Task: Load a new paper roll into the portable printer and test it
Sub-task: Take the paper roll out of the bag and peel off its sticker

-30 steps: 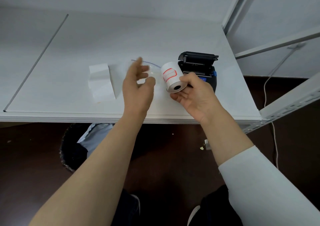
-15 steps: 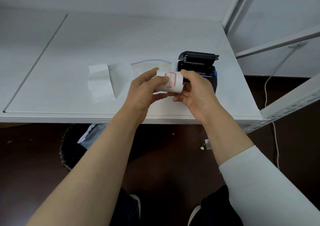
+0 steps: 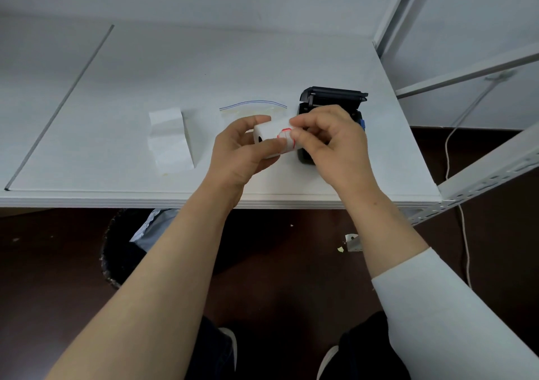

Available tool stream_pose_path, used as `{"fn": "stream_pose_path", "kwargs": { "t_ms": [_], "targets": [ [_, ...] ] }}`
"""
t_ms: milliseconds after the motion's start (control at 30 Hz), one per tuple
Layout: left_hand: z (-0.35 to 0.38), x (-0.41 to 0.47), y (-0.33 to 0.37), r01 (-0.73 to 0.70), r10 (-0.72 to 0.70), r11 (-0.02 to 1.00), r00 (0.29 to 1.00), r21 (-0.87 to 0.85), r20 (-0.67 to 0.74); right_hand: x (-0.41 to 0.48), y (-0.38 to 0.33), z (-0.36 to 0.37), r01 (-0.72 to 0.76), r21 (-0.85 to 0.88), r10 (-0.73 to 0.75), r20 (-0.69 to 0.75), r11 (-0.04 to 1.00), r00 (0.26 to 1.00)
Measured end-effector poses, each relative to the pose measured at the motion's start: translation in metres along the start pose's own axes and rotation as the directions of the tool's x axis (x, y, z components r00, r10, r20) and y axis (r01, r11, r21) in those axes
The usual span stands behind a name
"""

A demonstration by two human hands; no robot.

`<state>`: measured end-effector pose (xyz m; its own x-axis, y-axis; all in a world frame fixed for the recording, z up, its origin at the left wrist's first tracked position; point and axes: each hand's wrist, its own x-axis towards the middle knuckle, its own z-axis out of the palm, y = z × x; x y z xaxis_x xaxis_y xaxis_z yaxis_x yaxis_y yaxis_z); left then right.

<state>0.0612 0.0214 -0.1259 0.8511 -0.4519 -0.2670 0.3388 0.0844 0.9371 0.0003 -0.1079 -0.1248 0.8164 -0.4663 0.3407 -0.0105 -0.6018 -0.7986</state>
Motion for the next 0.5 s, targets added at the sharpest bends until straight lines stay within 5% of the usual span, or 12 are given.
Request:
{"fn": "stream_pose_path", "kwargs": {
  "t_ms": [500],
  "targets": [
    [0.000,0.008,-0.010,-0.117,0.135,0.979,0.986,0.166,-0.101,0.001,0.000,0.002,0.027,-0.138,-0.016,0.081,0.990,0.997]
  ]
}}
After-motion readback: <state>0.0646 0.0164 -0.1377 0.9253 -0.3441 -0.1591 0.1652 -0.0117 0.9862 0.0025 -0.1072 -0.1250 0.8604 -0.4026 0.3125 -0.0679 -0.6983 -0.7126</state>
